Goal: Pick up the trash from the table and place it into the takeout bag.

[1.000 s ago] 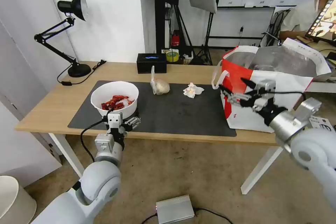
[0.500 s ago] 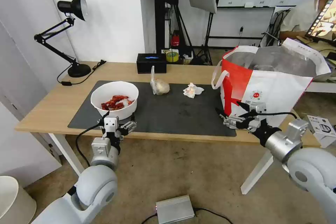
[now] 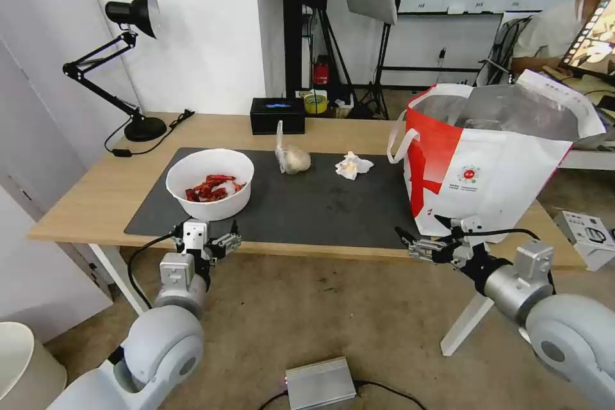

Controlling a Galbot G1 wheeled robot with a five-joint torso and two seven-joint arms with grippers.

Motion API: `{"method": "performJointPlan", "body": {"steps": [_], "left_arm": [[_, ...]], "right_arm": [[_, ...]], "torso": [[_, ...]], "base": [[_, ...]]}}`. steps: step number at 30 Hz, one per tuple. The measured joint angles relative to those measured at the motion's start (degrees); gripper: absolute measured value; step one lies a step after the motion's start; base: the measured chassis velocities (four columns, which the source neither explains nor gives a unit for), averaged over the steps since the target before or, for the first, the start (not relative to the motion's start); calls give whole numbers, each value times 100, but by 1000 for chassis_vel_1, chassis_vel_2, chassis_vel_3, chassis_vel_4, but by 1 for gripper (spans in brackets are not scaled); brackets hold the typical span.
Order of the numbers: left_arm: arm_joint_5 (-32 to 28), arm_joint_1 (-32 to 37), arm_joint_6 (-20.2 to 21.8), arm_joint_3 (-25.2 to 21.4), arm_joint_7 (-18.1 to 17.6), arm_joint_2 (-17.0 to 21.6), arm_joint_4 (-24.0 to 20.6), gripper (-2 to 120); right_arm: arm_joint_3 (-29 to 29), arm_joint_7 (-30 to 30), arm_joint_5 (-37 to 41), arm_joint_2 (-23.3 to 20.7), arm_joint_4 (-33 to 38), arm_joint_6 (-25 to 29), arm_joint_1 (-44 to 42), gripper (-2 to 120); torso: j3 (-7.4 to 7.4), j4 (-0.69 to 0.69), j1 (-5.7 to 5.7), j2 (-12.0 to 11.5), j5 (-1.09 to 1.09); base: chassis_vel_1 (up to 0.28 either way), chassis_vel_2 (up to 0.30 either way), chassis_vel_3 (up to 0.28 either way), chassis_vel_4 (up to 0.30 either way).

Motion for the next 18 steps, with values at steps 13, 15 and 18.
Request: {"method": "performJointPlan", "body": {"steps": [13, 15, 18], "left_arm": [[-471, 340, 396, -332, 27, 21, -155, 100], [-494, 371, 421, -370, 48, 33, -164, 100], [-550, 472, 482, -551, 185, 87, -165, 100]], "right_arm": [[23, -137, -102, 20, -187, 101, -147, 100], [35, -175, -113, 13, -199, 139, -179, 100], [83, -300, -135, -12, -252, 282, -277, 100]], "torso": [[0, 0, 0, 0, 0], [0, 0, 0, 0, 0], [0, 0, 0, 0, 0]], "base": [[0, 0, 0, 0], [0, 0, 0, 0], [0, 0, 0, 0]]}}
